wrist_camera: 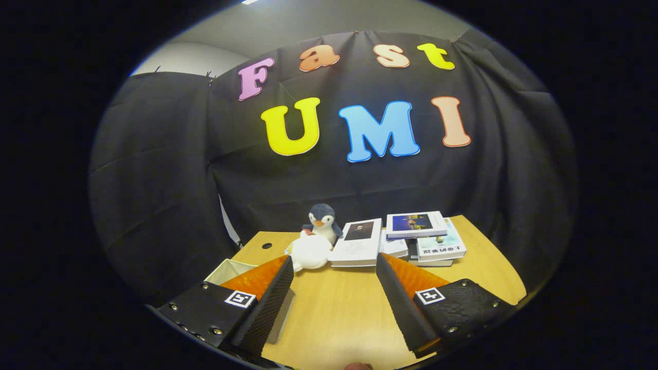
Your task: Open the storage box then place both shoes into the box .Put the left shoe in first, then the right shoe, with the right side of both shoes facing outward in a uniform manner.
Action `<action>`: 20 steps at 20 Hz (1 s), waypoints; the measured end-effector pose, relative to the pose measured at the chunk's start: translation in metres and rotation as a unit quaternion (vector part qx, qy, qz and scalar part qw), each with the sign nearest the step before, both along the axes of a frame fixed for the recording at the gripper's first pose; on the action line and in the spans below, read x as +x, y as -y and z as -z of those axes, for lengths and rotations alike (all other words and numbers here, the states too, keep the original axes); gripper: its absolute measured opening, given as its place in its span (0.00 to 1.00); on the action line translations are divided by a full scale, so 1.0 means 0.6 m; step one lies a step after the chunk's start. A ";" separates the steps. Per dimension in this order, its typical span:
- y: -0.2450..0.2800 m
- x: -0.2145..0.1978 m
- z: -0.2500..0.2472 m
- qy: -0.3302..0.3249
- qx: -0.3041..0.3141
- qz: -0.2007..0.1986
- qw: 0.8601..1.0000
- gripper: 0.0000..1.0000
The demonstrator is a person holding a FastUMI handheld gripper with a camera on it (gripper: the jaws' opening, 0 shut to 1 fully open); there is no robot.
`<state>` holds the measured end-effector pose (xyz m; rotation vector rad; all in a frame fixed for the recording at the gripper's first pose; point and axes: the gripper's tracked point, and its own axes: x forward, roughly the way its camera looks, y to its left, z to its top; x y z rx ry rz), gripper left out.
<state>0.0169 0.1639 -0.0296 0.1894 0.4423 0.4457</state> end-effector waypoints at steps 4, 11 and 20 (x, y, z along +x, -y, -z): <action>0.080 0.011 -0.012 0.028 -0.027 0.029 0.999 0.98; 0.171 0.019 -0.037 0.065 -0.042 0.075 0.994 0.98; 0.228 0.021 -0.068 0.099 -0.051 0.112 0.988 0.98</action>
